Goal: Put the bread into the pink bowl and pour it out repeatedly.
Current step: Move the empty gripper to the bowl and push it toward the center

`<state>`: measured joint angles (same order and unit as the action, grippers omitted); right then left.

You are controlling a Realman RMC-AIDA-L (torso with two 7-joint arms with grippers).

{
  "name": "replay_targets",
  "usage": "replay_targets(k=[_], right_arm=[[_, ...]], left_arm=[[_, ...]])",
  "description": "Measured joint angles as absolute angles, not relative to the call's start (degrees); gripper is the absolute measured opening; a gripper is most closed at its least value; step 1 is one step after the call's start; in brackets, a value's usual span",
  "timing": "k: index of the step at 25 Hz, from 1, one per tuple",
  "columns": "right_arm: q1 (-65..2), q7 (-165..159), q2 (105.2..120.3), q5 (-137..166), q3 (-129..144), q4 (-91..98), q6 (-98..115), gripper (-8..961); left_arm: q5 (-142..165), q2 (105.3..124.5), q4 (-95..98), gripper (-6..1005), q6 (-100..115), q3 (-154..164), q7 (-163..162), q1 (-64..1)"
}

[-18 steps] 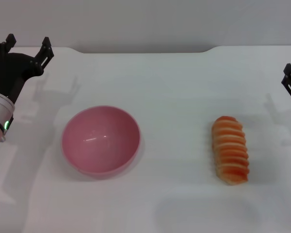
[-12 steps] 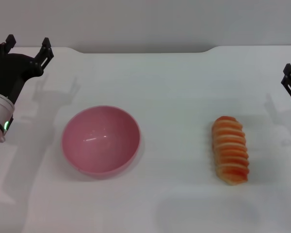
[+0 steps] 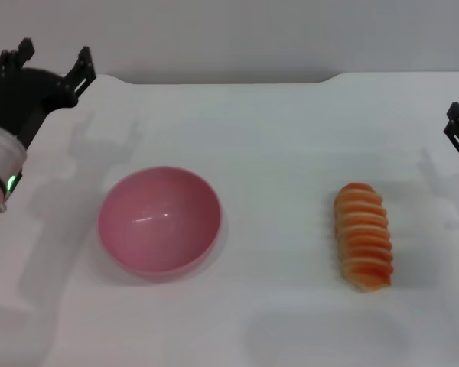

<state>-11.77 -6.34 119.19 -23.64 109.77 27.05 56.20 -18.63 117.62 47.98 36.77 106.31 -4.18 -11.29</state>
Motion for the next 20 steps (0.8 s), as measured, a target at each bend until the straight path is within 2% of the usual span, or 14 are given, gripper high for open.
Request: replay_targets(k=[1, 2, 4, 6, 15, 20], right_arm=[[-11.77, -6.35, 119.19, -23.64, 109.68, 27.02, 56.14, 815], [-11.78, -6.35, 119.18, -23.64, 109.63, 27.00, 56.12, 815], [-11.80, -6.36, 119.18, -23.64, 109.57, 26.99, 56.10, 815], [-11.84, -6.36, 119.16, -23.64, 109.48, 26.98, 56.08, 814], [-11.95, -6.41, 119.03, -23.64, 109.07, 27.75, 53.71, 814], [-12.50, -6.57, 118.96, -23.64, 108.55, 28.05, 53.06, 814]], left_arm=[[-15.33, 117.52, 60.02, 863, 27.11, 105.55, -2.10, -6.73], [-14.27, 117.53, 65.95, 863, 19.18, 104.99, -0.68, -5.25], [-14.27, 117.53, 65.95, 863, 19.18, 104.99, -0.68, -5.25], [-13.66, 117.63, 77.88, 863, 0.02, 103.70, 2.20, -4.27], [-11.37, 117.72, 91.64, 861, -33.03, 100.93, 2.61, -6.23], [-8.91, 117.81, 97.42, 861, -41.71, 101.77, 2.63, -5.28]])
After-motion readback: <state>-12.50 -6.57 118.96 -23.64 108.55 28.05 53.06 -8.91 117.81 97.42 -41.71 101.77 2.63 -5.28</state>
